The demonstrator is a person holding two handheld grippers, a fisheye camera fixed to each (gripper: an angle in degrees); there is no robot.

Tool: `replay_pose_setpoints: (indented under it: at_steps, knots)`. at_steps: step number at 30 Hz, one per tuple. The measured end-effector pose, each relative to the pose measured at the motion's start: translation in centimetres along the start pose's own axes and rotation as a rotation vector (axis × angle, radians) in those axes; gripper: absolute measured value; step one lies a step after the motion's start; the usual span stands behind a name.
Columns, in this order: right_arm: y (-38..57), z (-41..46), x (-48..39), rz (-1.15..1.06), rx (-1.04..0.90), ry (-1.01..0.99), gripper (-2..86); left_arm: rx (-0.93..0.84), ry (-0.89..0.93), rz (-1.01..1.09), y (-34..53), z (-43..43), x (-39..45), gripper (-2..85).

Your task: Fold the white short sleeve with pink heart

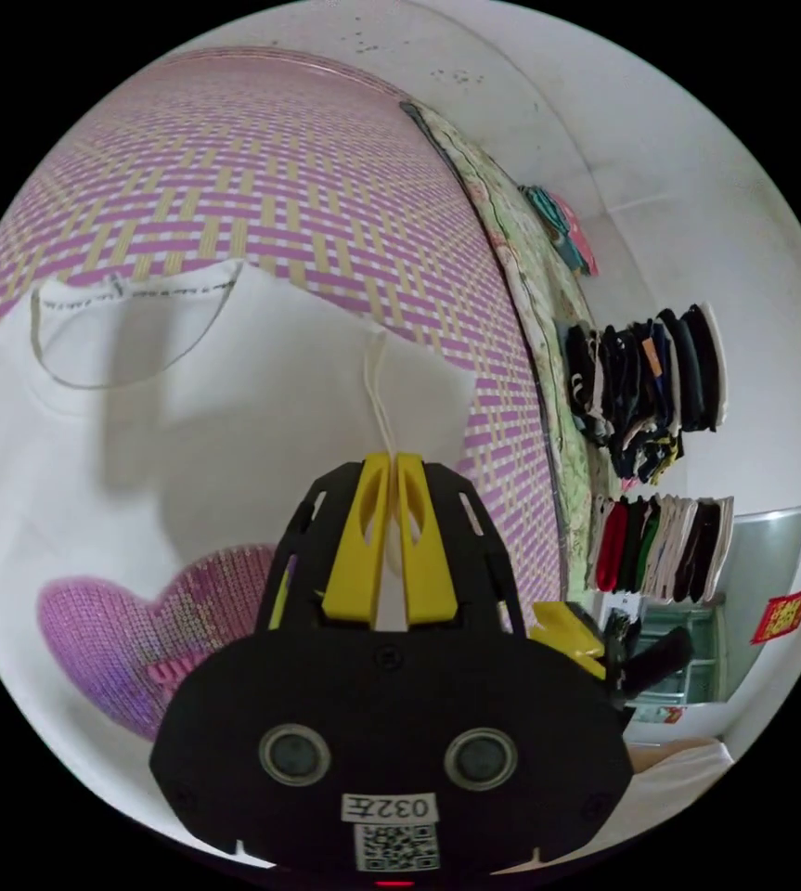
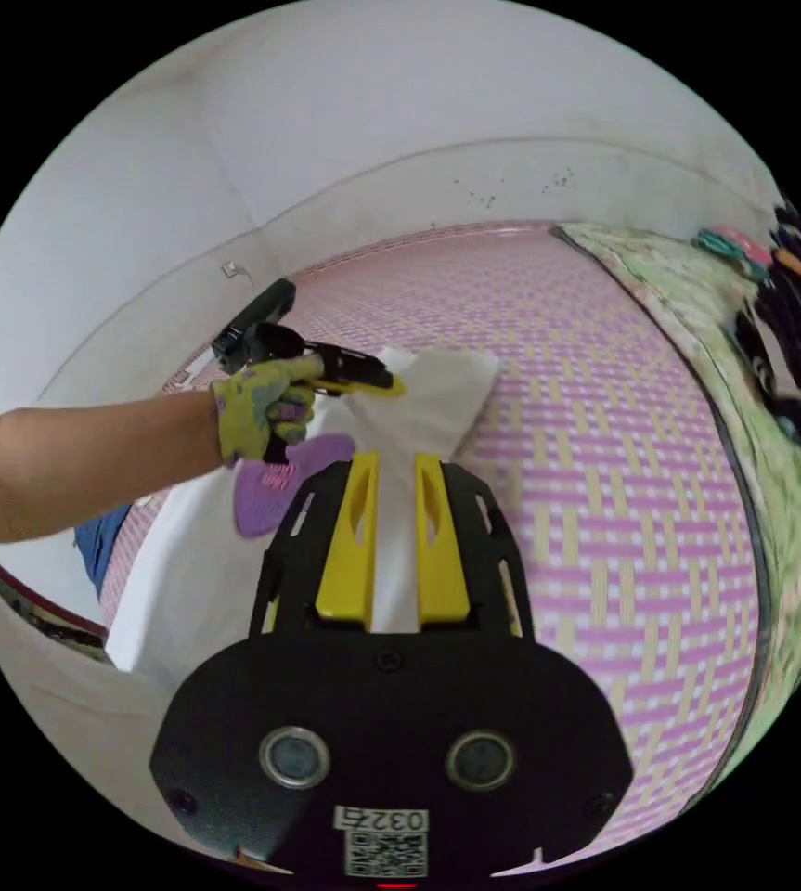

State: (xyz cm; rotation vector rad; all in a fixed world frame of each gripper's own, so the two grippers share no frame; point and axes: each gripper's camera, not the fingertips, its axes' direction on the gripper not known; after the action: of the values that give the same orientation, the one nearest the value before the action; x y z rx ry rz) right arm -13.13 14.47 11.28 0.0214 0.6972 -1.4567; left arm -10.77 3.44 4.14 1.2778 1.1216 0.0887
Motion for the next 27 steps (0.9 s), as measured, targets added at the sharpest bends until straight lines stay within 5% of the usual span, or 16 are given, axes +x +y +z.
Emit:
replay_pose_setpoints:
  at_steps: [12,27]
  knots:
    - [25.8,-20.7,1.1,0.631,-0.209,0.035,10.2,0.159,0.223,-0.084,3.9,-1.0,-4.1,-1.2]
    - [17.4,-20.8,-7.8,0.464,-0.295,0.294,7.5,0.150,0.317,-0.007,5.7,-2.3,-2.9,-1.0]
